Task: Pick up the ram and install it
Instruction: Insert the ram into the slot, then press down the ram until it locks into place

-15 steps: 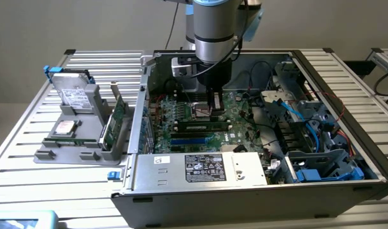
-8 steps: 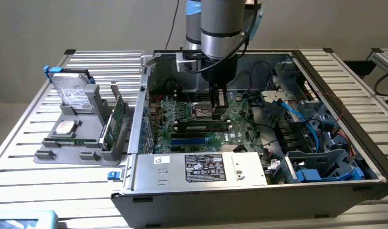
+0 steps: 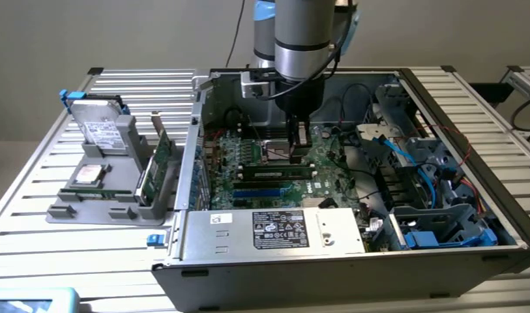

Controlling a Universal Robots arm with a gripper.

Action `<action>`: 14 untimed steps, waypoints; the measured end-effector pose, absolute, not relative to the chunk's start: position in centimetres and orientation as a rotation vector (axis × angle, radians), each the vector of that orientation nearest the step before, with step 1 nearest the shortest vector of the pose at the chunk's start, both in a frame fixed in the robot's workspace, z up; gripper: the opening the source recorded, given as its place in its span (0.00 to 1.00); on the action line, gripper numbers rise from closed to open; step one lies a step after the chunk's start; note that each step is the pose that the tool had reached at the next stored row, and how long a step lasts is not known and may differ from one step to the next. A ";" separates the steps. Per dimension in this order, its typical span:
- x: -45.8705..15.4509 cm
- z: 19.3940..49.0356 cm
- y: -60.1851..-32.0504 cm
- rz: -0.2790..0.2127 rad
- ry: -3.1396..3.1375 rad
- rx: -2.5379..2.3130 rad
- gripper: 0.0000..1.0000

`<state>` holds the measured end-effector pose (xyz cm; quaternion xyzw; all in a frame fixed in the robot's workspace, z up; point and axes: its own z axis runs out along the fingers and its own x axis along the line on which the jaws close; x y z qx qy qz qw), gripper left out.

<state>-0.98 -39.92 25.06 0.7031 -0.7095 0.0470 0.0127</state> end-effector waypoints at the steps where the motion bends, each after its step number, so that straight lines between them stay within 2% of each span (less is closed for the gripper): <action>1: -1.0 25.1 -39.9 0.147 -2.211 2.191 0.21; 10: -1.0 25.1 -39.9 0.146 -2.211 2.191 0.21; 11: -1.0 25.1 -39.9 0.146 -2.211 2.191 0.19; 12: -1.0 25.1 -39.9 0.147 -2.211 2.191 0.13; 14: -1.0 25.1 -39.9 0.147 -2.211 2.191 0.11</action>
